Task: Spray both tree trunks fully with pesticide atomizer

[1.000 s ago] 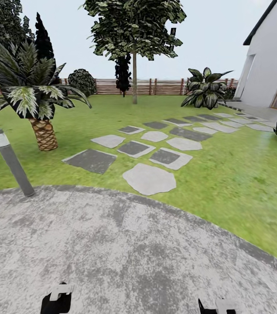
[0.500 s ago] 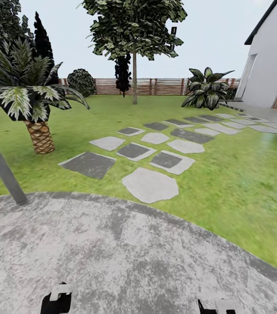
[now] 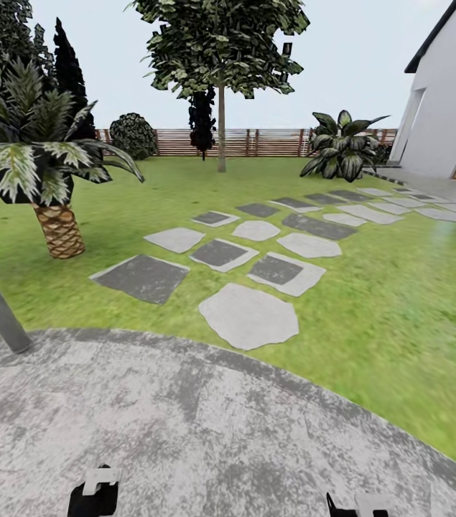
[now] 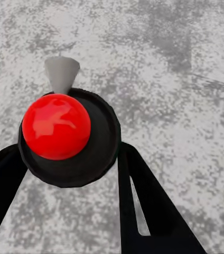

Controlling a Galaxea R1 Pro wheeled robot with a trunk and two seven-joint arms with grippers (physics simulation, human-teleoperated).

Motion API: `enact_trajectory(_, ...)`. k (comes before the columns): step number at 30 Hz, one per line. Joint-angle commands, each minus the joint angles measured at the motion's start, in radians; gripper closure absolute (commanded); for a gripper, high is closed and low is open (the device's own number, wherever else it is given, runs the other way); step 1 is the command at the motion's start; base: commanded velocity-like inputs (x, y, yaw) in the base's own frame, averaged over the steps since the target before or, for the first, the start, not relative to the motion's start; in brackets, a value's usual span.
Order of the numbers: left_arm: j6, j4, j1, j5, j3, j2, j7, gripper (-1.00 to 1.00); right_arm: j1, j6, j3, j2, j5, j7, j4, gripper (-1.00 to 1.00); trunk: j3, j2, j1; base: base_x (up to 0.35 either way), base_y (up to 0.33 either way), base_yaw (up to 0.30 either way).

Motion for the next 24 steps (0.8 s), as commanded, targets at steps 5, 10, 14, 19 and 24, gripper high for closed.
enact_trajectory(5, -0.003, 0.001, -0.001, -0.002, 0.008, -0.001, -0.009, 1.0, -0.001, -0.003, 0.0, 0.0, 0.0, -0.001, 0.001, -1.0, -0.001, 0.0, 0.0, 0.338, 0.0, 0.0)
enact_trajectory(10, -0.003, 0.001, -0.001, -0.002, 0.008, -0.001, -0.009, 1.0, -0.001, -0.003, 0.0, 0.0, 0.0, 0.0, 0.001, -1.0, -0.001, 0.0, 0.0, 0.338, 0.0, 0.0)
enact_trajectory(14, -0.002, 0.001, -0.001, -0.002, 0.008, -0.001, -0.009, 1.0, -0.001, -0.003, 0.0, 0.0, 0.0, -0.001, 0.001, -1.0, -0.001, 0.0, 0.0, 0.338, 0.0, 0.0)
enact_trajectory(19, -0.002, 0.001, -0.001, -0.002, 0.008, -0.001, -0.009, 1.0, -0.001, -0.003, 0.0, 0.0, 0.0, -0.001, 0.001, -1.0, -0.001, 0.0, 0.0, 0.338, 0.0, 0.0)
enact_trajectory(24, -0.002, 0.001, -0.001, -0.002, 0.008, -0.001, -0.009, 1.0, -0.001, -0.003, 0.0, 0.0, 0.0, -0.001, 0.001, -1.0, -0.001, 0.0, 0.0, 0.338, 0.0, 0.0)
